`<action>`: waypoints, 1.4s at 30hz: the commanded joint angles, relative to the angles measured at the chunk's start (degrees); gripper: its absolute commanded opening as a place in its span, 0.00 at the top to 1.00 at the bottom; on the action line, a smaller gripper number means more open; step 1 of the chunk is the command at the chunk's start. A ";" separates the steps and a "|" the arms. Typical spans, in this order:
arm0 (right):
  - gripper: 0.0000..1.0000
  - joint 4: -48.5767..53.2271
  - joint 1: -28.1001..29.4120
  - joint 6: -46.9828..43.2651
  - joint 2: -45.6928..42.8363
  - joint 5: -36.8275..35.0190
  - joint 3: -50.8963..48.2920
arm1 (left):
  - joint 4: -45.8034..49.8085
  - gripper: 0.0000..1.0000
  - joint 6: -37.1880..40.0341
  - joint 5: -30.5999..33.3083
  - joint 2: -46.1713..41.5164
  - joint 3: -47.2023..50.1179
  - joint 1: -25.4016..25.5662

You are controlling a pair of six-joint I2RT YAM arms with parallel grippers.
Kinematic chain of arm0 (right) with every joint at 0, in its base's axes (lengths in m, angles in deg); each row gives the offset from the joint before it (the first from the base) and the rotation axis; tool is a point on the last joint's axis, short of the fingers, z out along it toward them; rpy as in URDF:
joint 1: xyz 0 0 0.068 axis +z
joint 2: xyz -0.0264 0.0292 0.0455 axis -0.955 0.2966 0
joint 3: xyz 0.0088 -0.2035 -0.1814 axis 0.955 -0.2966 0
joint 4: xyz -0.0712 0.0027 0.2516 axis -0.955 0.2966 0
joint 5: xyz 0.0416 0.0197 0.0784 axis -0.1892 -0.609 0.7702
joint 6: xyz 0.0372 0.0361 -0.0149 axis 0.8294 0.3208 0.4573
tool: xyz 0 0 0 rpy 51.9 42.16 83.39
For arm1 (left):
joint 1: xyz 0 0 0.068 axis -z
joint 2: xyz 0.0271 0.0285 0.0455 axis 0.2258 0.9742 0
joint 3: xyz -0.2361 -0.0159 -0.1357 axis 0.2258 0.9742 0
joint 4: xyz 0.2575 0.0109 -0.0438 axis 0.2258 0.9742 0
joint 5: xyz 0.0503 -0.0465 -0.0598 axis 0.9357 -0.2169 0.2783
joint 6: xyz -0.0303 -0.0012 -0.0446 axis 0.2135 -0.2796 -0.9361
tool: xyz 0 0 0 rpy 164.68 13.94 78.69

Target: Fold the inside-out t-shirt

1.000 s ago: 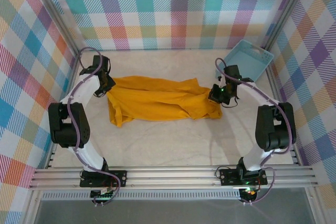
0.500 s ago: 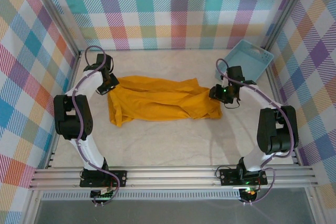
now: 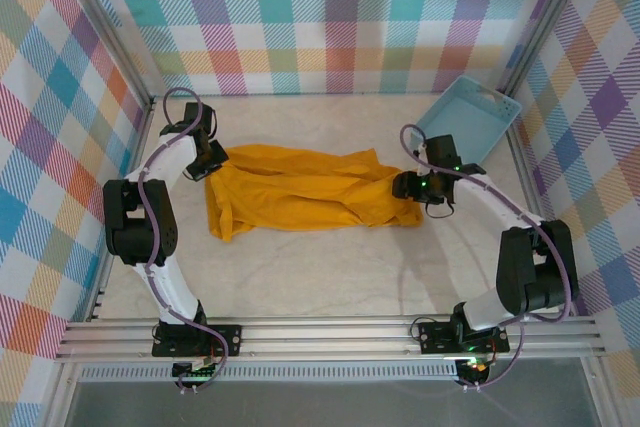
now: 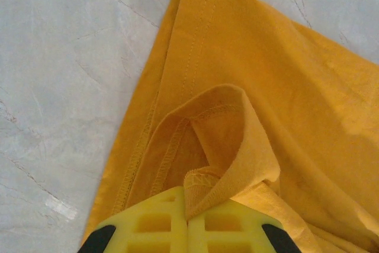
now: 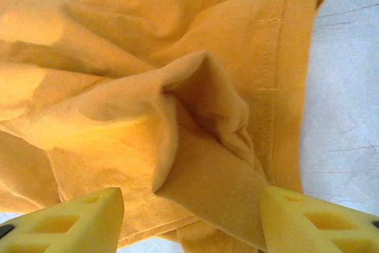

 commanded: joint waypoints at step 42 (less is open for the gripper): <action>1.00 21.50 -6.59 11.35 -24.35 12.22 18.61 | -3.25 1.00 -0.49 -10.87 -25.24 4.36 -3.14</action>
